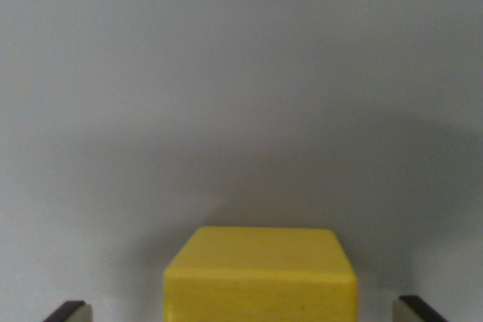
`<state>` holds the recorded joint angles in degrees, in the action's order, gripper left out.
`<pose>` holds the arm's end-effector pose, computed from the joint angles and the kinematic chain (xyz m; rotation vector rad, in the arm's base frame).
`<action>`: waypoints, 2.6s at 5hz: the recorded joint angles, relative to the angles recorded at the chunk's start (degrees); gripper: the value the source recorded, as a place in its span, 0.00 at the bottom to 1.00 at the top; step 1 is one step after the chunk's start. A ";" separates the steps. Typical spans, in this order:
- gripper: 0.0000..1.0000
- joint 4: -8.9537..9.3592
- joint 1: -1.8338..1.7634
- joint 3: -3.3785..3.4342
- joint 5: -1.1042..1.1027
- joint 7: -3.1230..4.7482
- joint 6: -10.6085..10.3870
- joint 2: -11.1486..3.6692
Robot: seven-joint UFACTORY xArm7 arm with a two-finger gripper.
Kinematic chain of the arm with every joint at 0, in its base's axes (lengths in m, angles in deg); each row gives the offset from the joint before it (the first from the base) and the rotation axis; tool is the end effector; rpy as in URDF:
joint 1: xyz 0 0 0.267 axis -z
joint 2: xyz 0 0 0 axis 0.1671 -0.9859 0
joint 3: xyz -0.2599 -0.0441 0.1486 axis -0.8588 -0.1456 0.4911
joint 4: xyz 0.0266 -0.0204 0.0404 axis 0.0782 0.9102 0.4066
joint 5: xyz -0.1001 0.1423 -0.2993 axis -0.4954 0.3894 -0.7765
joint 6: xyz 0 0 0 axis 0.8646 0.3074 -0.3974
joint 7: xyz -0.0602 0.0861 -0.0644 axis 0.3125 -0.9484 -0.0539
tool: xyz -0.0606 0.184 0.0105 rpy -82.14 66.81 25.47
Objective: Pick yellow cube
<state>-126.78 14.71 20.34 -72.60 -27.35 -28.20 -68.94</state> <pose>0.3774 -0.0775 0.0070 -3.0832 -0.0224 0.0781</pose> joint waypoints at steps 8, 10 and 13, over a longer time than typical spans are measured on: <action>1.00 -0.45 0.00 0.00 -0.06 -0.07 0.66 0.22; 1.00 -0.96 -0.01 0.00 -0.13 -0.14 1.42 0.47; 1.00 -1.64 -0.01 0.00 -0.22 -0.25 2.43 0.81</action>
<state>-128.42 14.70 20.34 -72.82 -27.60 -25.77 -68.13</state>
